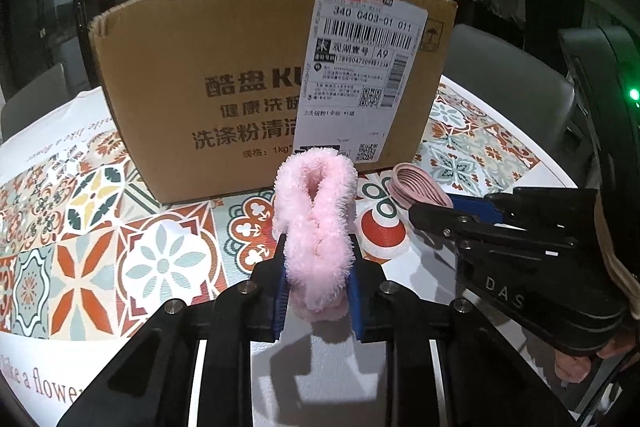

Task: Organize soft objects
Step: 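Lift slipper with left tool while right tool carries rubber band over the box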

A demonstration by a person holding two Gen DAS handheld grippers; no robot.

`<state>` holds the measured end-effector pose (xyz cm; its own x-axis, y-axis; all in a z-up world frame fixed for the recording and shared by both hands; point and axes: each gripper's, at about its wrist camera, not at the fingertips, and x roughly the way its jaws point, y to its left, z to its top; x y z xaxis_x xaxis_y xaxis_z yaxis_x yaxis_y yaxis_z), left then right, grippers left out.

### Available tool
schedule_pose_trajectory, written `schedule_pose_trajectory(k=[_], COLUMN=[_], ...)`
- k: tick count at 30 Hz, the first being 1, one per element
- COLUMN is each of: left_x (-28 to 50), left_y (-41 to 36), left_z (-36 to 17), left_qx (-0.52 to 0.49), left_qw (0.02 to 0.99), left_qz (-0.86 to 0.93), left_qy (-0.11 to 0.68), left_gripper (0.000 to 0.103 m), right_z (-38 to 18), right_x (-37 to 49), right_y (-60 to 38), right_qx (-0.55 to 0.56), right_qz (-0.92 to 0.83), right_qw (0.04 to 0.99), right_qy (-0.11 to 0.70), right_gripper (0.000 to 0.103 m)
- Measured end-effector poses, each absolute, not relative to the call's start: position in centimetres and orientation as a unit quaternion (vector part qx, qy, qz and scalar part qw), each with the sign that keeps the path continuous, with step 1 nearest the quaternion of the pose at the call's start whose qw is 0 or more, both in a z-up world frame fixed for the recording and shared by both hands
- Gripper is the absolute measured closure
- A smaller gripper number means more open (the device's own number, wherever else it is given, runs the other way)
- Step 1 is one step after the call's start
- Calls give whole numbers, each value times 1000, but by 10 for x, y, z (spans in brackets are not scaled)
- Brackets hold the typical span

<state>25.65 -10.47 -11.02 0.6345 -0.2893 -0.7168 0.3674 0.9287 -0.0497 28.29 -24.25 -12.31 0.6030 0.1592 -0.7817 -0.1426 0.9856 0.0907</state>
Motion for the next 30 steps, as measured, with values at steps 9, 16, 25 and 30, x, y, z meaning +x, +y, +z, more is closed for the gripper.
schedule_pose_trajectory(k=[9,16,25,30], left_x=[238,227,211,202], left_y=[-94,-85,-74,-69], left_z=[-82,-66,-39,-25], left_qx=[44,33,27,30], left_qw=[913,920,931,937], left_qz=[-177,-174,-173,-174], left_qy=[365,351,321,300], left_gripper=[78,78,78,78], right_z=[-101,-79,-54,-40], right_x=[262,245,229,222], right_y=[-239,-230,-224,-222], right_qx=[25,27,38,44], right_qz=[80,76,77,76], right_qw=[904,914,924,929], right_qy=[420,398,373,360], right_gripper=[88,88,88,88])
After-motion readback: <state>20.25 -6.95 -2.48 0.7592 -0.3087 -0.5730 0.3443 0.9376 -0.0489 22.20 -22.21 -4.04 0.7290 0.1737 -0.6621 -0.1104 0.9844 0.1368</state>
